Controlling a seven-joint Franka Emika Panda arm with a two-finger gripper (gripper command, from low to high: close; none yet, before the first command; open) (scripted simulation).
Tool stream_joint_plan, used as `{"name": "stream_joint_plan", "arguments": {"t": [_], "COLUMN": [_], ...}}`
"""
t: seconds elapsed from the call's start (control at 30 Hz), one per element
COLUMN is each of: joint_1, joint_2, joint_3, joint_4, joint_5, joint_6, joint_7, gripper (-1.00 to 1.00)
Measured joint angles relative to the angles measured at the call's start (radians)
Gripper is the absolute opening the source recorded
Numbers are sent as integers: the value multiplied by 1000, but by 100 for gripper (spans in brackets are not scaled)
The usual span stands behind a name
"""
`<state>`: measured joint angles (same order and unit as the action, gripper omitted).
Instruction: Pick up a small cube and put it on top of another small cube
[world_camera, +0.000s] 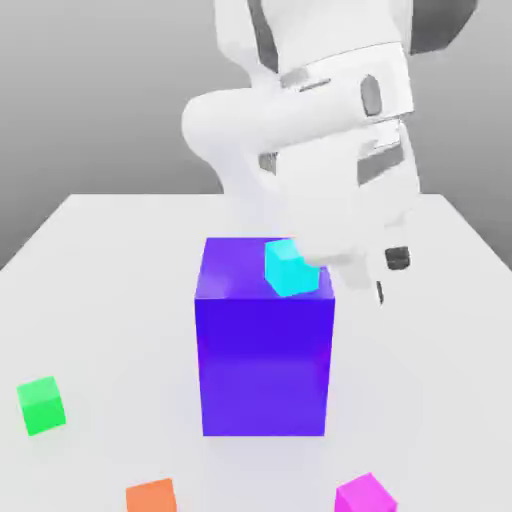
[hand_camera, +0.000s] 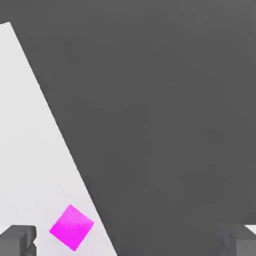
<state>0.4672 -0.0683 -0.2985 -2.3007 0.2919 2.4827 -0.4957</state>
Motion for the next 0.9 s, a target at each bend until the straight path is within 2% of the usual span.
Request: {"name": "stream_joint_plan", "arguments": {"t": [0.3, 0.47, 0.63, 0.77, 0.8, 0.9], "joint_1": [16, 11, 14, -18, -29, -29], "joint_2": [208, 310, 402, 532, 567, 567], "joint_3": [30, 56, 66, 109, 124, 124], "joint_4": [-4, -10, -17, 7, 15, 15], "joint_5": [27, -14, -96, -75, -63, -63], "joint_6": [67, 114, 164, 262, 288, 287], "joint_7": [-350, -506, -632, -688, -699, -699], "gripper": [0, 0, 0, 0, -100, -100]}}
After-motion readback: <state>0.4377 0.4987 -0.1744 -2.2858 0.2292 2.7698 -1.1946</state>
